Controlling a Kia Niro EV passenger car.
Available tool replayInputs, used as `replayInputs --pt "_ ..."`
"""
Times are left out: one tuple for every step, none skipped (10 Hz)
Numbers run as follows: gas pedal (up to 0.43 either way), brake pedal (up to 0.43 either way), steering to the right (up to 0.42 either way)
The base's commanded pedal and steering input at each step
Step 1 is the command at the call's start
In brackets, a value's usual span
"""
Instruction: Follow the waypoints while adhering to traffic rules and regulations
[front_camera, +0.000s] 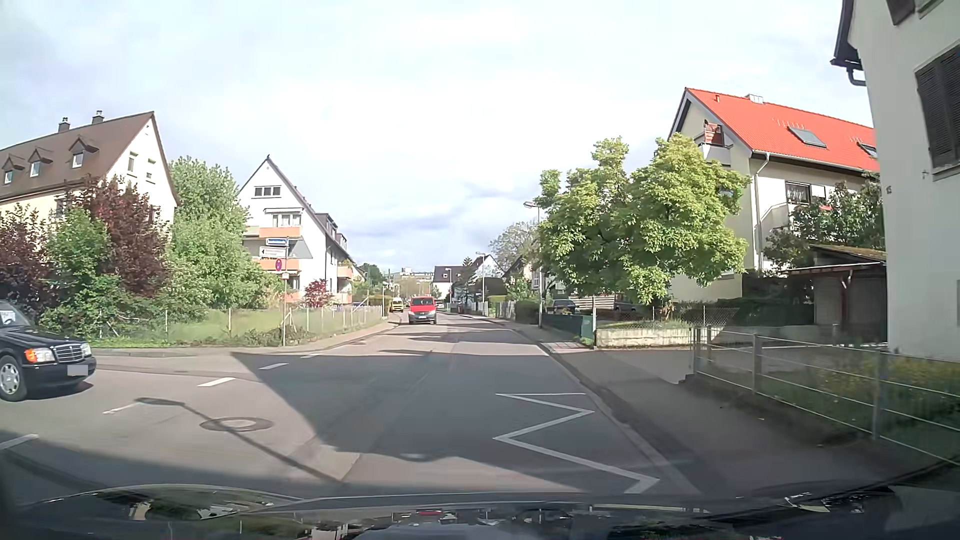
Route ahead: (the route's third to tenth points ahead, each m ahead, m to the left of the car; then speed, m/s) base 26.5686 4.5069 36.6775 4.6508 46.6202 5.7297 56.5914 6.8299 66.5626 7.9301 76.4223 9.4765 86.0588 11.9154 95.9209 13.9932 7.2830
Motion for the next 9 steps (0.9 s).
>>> replayInputs --pt "0.087 0.000 -0.002" --pt "0.087 0.000 -0.002" --pt "0.087 0.000 -0.002" --pt "0.087 0.000 -0.002" --pt "0.087 0.000 -0.002" --pt "0.087 0.000 -0.002" --pt "0.087 0.000 -0.002" --pt "0.087 0.000 -0.001" --pt "0.087 0.000 -0.002"
